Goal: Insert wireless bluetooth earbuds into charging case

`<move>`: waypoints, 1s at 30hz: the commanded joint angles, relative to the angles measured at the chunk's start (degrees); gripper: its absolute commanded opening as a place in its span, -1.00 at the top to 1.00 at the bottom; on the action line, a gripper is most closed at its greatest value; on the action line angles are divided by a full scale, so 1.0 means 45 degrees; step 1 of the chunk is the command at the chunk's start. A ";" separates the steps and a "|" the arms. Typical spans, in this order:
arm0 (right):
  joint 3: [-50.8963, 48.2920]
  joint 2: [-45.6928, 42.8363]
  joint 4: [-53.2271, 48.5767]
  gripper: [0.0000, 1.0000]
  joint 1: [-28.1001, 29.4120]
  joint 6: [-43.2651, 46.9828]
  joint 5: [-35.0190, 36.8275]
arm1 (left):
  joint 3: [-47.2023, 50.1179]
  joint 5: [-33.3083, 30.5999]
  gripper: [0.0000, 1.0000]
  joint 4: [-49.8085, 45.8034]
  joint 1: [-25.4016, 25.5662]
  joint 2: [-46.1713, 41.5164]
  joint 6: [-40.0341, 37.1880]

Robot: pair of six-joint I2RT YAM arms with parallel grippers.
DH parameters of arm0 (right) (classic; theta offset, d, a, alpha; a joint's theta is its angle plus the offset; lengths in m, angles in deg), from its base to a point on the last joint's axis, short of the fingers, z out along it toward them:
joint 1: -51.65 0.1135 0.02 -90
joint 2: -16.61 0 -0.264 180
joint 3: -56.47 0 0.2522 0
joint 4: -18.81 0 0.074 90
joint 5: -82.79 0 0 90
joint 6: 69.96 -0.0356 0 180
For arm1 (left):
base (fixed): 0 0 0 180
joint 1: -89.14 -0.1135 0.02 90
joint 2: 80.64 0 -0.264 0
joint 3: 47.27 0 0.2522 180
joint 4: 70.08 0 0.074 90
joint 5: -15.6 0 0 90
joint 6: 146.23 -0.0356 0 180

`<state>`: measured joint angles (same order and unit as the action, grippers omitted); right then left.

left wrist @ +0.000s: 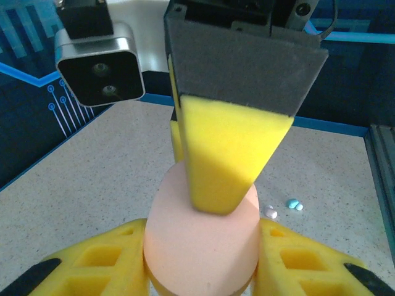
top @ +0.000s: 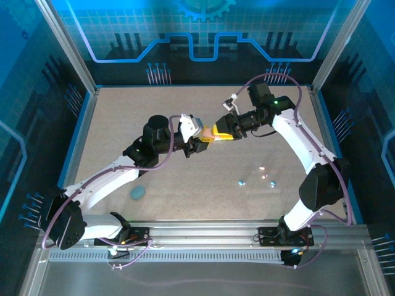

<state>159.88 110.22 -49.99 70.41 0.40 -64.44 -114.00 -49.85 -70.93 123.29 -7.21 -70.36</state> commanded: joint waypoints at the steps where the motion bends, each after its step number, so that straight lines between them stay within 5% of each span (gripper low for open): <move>1: 0.0210 0.0213 0.0015 0.13 0.0180 0.0043 -0.0396 | -0.0524 0.0451 0.35 -0.0177 0.0124 -0.0185 -0.0393; 7: -0.0103 0.0273 0.0648 0.45 0.0081 -0.0310 -0.1195 | -0.0495 0.0279 0.30 -0.0115 0.0152 -0.0185 -0.0451; 15: -0.1900 -0.0494 0.4572 0.70 -0.0831 -0.3316 -0.2824 | 0.0754 -0.0250 -0.45 0.1950 -0.0097 -0.0343 0.0119; 20: -0.2324 -0.0727 0.5818 0.69 -0.1253 -0.4378 -0.3624 | 0.2092 -0.0167 -0.46 0.4946 -0.0285 -0.0176 0.1016; 30: -0.2158 -0.0721 0.6042 0.67 -0.1266 -0.4951 -0.4378 | 0.2067 -0.0070 -0.41 0.7553 -0.0195 0.0880 0.2122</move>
<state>149.65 108.42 -23.79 64.82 -20.45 -81.22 -104.43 -50.57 -44.38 122.20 -4.89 -63.41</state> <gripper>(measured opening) 0.269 0.707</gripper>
